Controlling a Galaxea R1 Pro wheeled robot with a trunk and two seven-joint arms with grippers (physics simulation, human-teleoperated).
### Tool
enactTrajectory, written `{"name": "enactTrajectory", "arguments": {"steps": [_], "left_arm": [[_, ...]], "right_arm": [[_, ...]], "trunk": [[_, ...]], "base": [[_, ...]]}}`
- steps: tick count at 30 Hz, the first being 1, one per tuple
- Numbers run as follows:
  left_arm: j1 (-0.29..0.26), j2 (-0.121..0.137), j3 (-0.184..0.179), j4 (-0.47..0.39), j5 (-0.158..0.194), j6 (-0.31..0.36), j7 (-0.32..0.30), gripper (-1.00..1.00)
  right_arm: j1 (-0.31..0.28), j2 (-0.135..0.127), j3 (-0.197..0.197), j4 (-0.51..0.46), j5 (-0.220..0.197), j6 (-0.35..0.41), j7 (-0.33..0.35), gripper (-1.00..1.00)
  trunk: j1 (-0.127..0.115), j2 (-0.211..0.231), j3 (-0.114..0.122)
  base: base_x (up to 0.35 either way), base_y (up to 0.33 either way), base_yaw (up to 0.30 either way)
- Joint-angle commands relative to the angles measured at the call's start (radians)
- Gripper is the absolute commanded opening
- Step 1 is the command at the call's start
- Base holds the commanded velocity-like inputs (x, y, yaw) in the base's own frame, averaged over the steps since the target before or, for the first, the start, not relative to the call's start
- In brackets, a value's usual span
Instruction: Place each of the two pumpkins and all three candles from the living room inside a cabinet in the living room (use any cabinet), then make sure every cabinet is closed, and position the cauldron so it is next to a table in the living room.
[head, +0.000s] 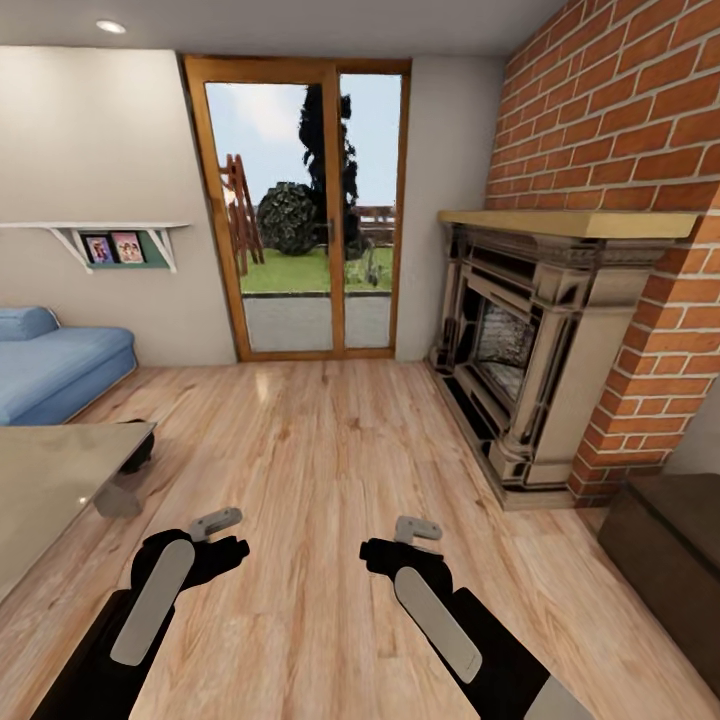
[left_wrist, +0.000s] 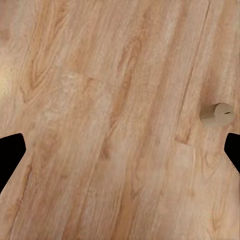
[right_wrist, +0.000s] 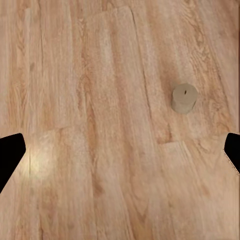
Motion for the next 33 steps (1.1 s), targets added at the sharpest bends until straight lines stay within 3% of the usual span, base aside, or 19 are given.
{"name": "enactTrajectory", "arguments": {"steps": [1,6,9,33], "left_arm": [[-0.001,0.001,-0.002,-0.001,0.009,0.001,0.010,1.00],[-0.001,0.001,-0.002,-0.001,0.009,0.001,0.010,1.00],[-0.001,0.001,-0.002,-0.001,0.009,0.001,0.010,1.00],[-0.001,0.001,-0.002,-0.001,0.008,0.001,0.010,1.00]], "right_arm": [[-0.001,0.000,0.001,-0.001,-0.007,0.004,-0.022,1.00],[-0.001,0.001,-0.001,-0.001,-0.011,0.002,-0.120,1.00],[-0.002,0.001,-0.002,0.000,-0.012,0.002,-0.135,1.00],[-0.002,0.001,-0.005,0.043,-0.014,0.005,-0.148,1.00]], "trunk": [[0.001,-0.001,-0.001],[0.001,-0.001,-0.001],[0.001,-0.001,-0.001],[0.001,-0.001,-0.001]], "base": [[0.319,0.003,0.000],[0.319,0.001,0.000],[0.319,0.000,0.000],[0.283,0.048,0.000]]}}
